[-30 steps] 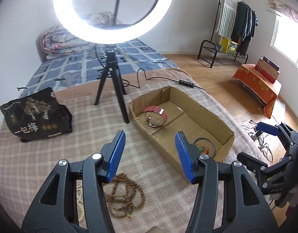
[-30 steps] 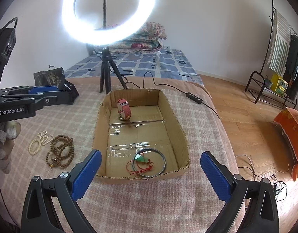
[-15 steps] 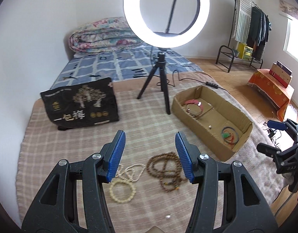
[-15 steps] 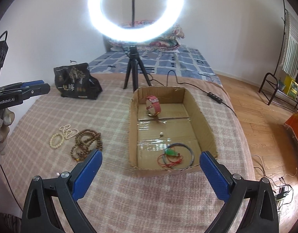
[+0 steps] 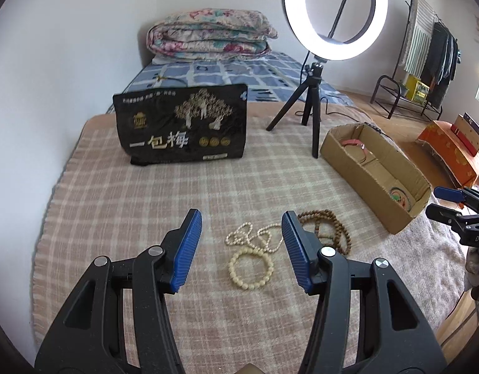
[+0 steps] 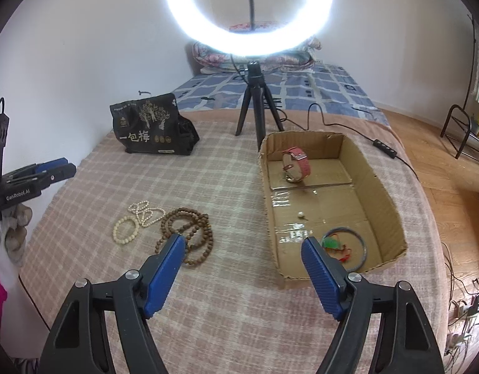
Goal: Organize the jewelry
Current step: 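Withdraw both open tools from the box toward the bead strands, then grasp the cream bead bracelet with the left tool while the right tool grasps the wooden bead strand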
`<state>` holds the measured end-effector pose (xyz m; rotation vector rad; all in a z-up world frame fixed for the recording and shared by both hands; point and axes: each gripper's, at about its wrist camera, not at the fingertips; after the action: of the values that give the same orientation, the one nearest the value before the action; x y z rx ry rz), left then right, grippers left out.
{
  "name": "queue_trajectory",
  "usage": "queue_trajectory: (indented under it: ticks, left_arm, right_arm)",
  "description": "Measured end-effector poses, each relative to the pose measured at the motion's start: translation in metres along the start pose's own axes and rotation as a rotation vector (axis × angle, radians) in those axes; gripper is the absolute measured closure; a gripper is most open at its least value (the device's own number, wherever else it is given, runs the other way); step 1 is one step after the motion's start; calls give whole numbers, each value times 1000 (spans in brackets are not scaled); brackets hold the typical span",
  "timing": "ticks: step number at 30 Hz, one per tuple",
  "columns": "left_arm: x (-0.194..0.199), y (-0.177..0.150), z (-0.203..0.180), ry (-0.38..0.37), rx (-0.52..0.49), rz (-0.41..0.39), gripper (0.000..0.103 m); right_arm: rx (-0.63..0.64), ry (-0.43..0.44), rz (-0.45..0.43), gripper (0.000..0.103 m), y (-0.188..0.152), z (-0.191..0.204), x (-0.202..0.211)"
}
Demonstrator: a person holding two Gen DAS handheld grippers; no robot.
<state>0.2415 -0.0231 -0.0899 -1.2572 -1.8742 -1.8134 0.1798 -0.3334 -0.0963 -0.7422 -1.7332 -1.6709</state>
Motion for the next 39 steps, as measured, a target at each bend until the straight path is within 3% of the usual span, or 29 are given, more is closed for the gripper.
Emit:
queue_trajectory:
  ticks: [13, 22, 30, 33, 39]
  left_arm:
    - [-27, -40, 26, -18, 66, 83, 48]
    - [-49, -57, 38, -49, 118, 140, 48]
    - [-69, -63, 47, -71, 155, 172, 48]
    - [-82, -64, 50, -74, 162, 200, 59]
    - [-99, -66, 48, -69, 156, 230, 59]
  right_arm:
    - [37, 55, 92, 42, 7, 41, -43]
    - [35, 71, 181, 63, 11, 68, -83]
    - [70, 23, 228, 66, 12, 78, -116]
    - [74, 13, 241, 67, 11, 78, -125]
    - [88, 0, 252, 67, 11, 81, -137]
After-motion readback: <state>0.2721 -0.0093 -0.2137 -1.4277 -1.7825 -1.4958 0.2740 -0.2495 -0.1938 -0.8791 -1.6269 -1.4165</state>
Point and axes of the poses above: each gripper's, at about its wrist camera, not at the fingertips, and x roughly against the way its jaws point, z to its left, y to its top, and after that the axes turned 9 degrees about -y, right-handed
